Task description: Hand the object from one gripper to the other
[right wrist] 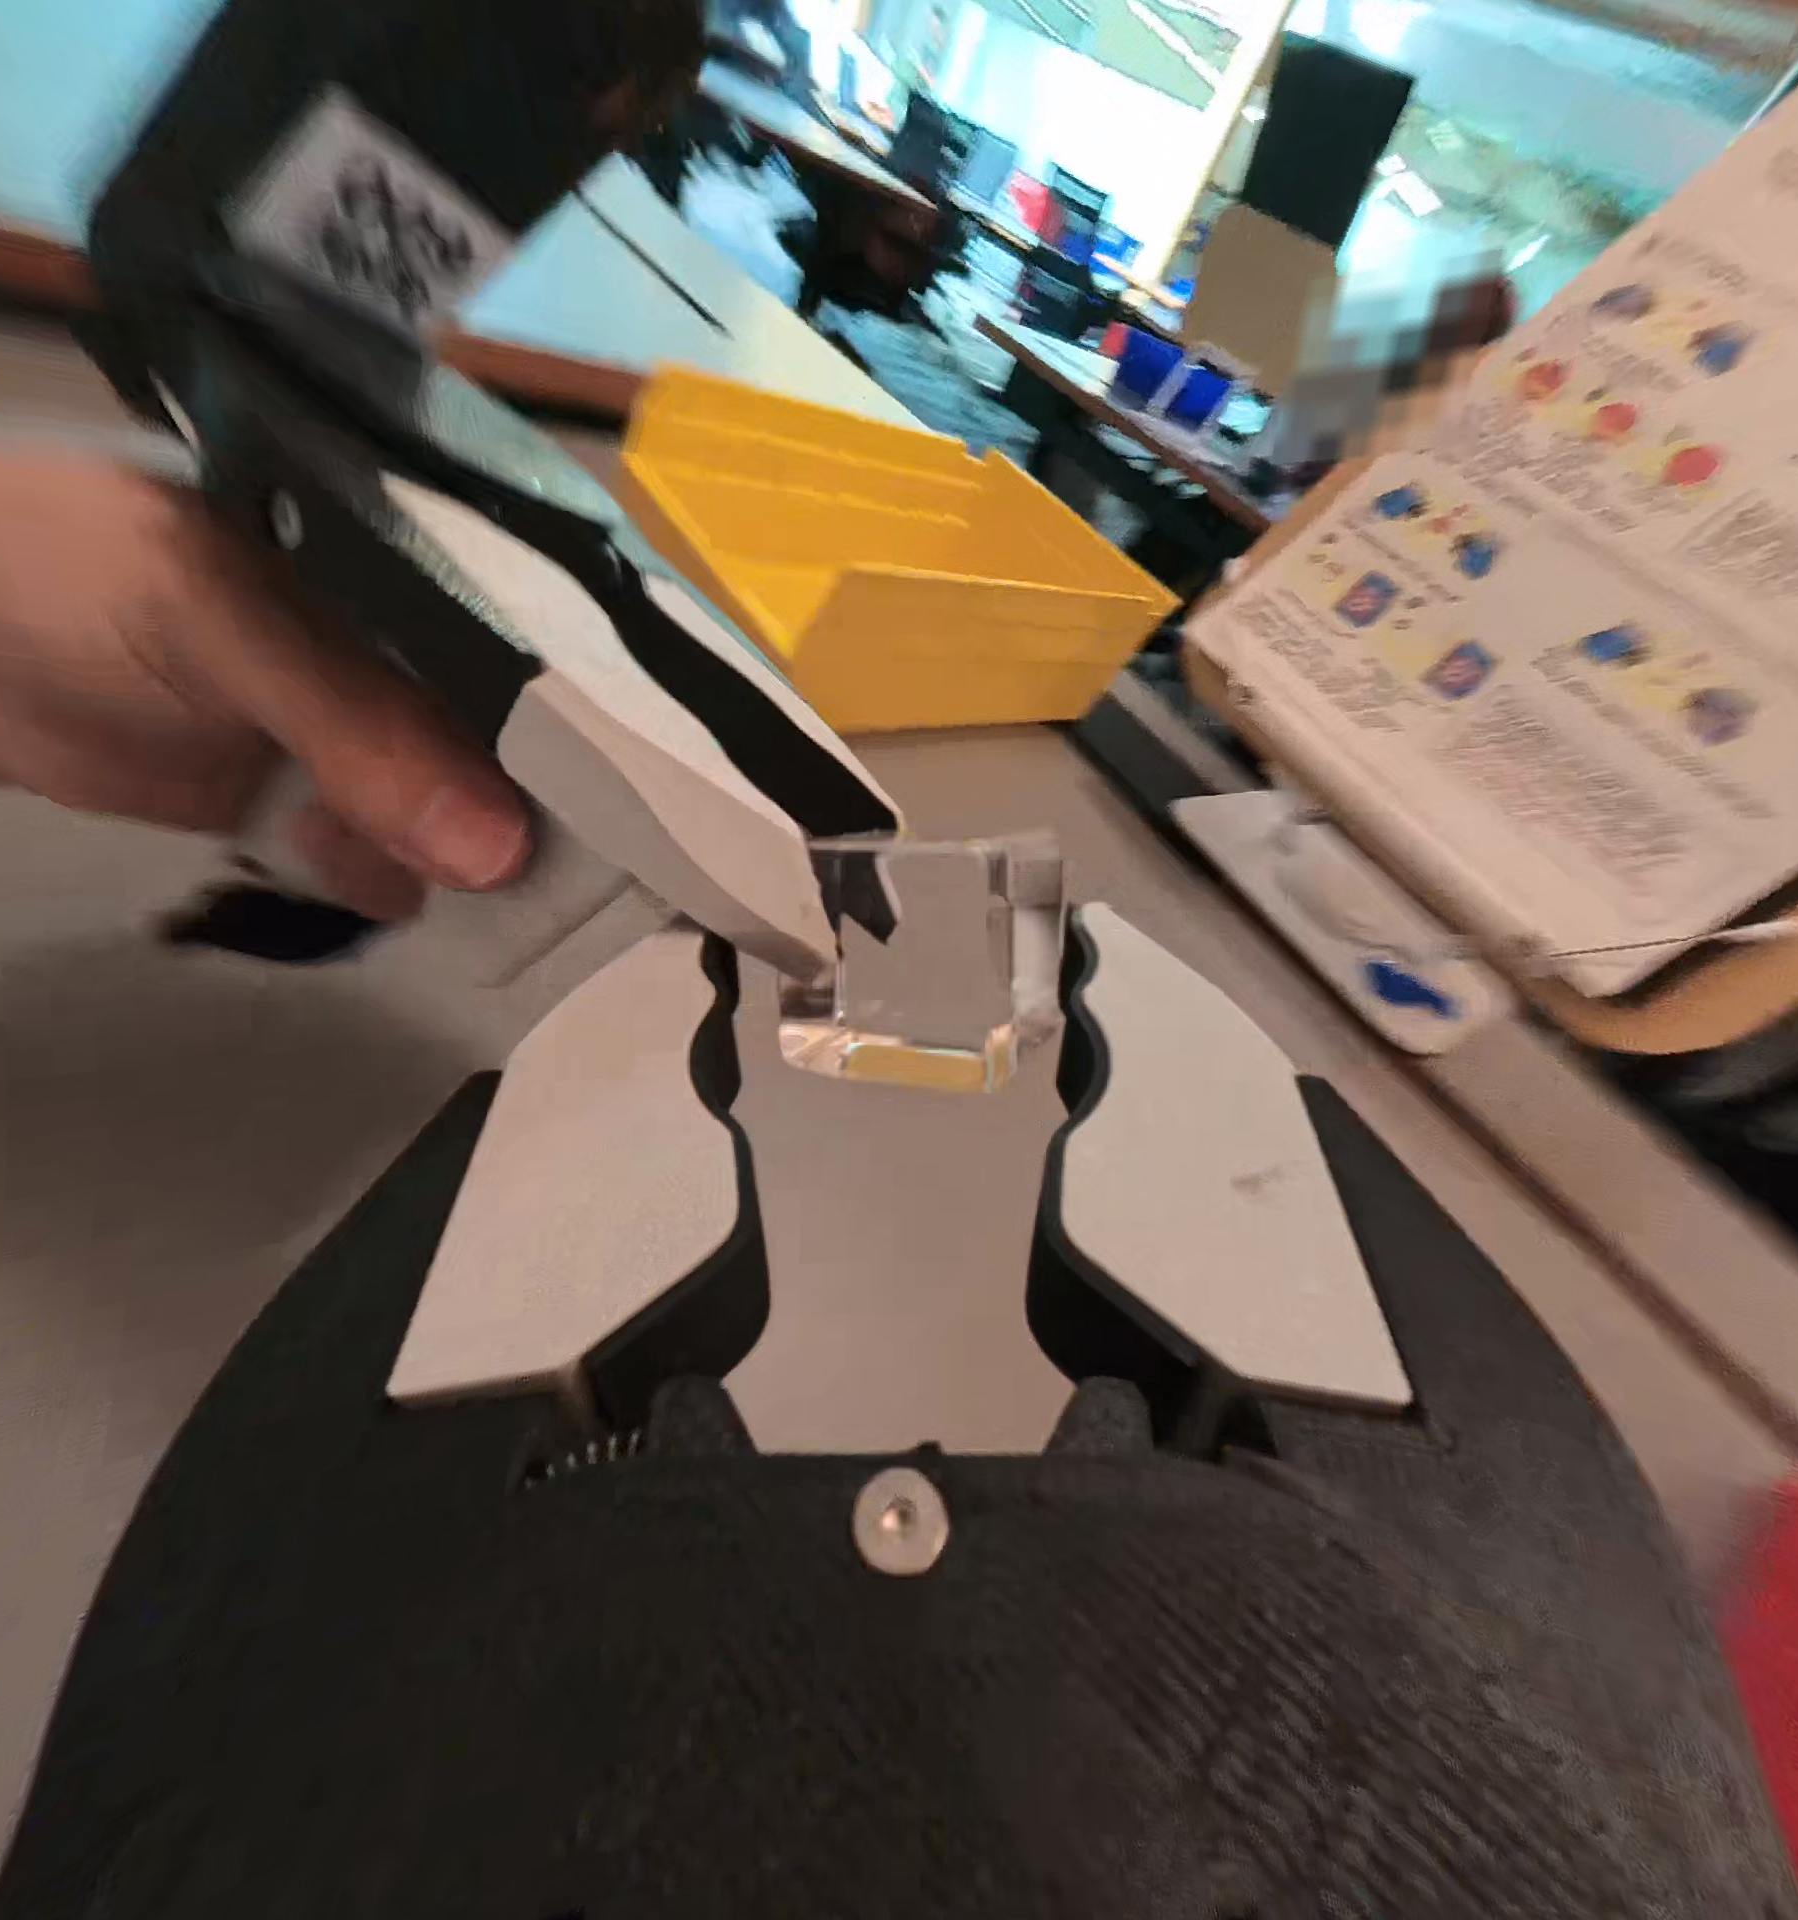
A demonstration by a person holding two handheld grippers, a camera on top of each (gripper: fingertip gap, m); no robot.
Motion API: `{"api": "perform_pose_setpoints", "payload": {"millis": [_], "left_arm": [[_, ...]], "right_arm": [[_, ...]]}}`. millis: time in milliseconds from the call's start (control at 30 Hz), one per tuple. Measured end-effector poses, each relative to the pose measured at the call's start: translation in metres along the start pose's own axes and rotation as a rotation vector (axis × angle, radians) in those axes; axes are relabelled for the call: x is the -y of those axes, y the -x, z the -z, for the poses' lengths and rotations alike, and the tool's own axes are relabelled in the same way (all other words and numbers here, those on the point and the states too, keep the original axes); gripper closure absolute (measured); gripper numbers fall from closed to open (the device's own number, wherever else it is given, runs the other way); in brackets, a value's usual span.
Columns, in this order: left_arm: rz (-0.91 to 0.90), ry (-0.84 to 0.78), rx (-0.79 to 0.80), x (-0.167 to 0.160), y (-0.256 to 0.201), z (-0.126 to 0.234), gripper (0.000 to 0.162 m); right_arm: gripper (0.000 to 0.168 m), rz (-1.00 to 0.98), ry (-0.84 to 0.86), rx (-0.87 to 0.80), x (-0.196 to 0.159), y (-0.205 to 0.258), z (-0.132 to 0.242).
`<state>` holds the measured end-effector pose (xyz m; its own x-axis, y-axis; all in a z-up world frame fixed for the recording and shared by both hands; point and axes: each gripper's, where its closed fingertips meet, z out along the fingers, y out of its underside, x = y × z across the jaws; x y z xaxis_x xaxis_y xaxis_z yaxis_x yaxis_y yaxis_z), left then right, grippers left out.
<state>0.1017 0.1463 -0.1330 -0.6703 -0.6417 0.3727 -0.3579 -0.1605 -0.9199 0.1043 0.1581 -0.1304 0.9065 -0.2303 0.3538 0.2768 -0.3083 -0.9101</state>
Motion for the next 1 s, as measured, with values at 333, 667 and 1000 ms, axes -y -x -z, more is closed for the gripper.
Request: {"api": "perform_pose_setpoints", "payload": {"millis": [333,667,1000], "left_arm": [[-0.184,-0.197,-0.437,0.017,-0.038,0.042,0.120],[-0.437,-0.292,-0.501,0.004,-0.051,0.049,0.120],[-0.328,-0.186,-0.213,0.007,-0.010,0.034,0.108]], "right_arm": [[0.094,-0.879,-0.185,0.853,0.031,0.037,0.038],[0.108,-1.281,-0.257,1.179,0.052,0.060,0.038],[0.123,-0.881,-0.251,0.696,0.029,0.030,0.014]]}}
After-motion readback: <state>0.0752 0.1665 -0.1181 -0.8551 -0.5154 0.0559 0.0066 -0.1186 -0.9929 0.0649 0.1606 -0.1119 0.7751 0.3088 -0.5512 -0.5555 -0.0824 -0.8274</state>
